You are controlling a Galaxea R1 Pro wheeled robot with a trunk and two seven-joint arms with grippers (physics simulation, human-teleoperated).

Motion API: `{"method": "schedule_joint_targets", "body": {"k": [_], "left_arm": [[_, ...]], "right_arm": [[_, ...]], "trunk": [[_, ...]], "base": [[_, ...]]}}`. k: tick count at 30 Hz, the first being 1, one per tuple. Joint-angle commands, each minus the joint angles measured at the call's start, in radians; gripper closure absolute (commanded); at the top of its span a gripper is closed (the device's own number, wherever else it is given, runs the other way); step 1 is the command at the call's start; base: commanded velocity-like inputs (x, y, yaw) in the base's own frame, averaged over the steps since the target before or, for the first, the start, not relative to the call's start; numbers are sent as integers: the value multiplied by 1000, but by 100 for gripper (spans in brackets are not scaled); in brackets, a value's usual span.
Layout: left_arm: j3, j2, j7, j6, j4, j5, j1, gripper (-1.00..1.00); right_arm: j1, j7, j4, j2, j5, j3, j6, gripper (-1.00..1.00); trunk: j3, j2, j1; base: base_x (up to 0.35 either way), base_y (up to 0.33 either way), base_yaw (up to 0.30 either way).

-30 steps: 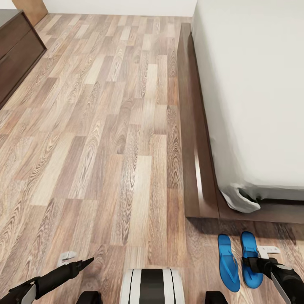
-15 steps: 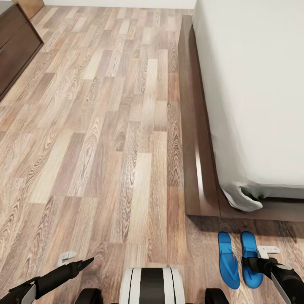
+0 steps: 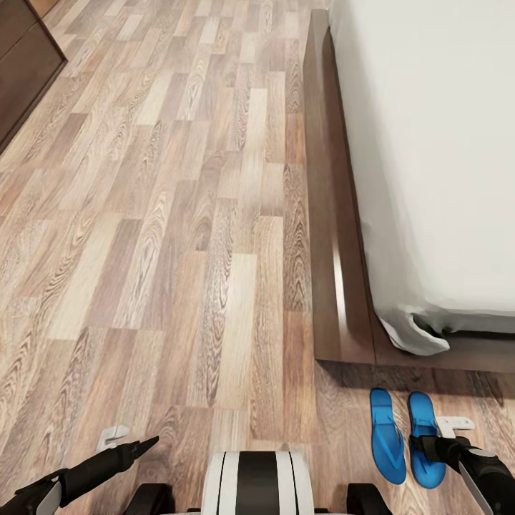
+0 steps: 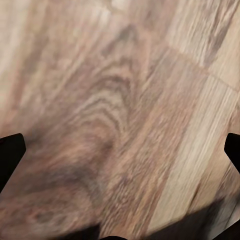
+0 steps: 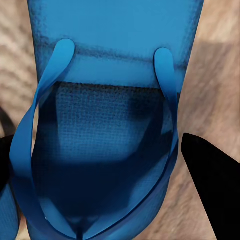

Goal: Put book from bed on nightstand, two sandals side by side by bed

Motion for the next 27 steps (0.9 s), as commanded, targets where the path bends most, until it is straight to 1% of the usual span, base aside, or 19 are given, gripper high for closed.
{"method": "schedule_joint_targets", "body": {"k": [1,12,17,27], "left_arm": [[8,0,-5,6,0,-5,0,-100],[8,0,-5,6,0,-6,0,-100],[7,0,-5,6,0,-6,0,-100],[8,0,-5,6,0,-5,0,-100]], "right_arm": [[0,6,-2,1,2,-5,6,100],[0,6,-2,1,2,-5,6,100],[0,6,-2,1,2,-5,6,100],[0,6,-2,1,2,-5,6,100]], "trunk": [[0,0,0],[0,0,0],[0,0,0],[0,0,0]], "base": [[0,0,0],[0,0,0],[0,-95,0],[0,-8,0]]}}
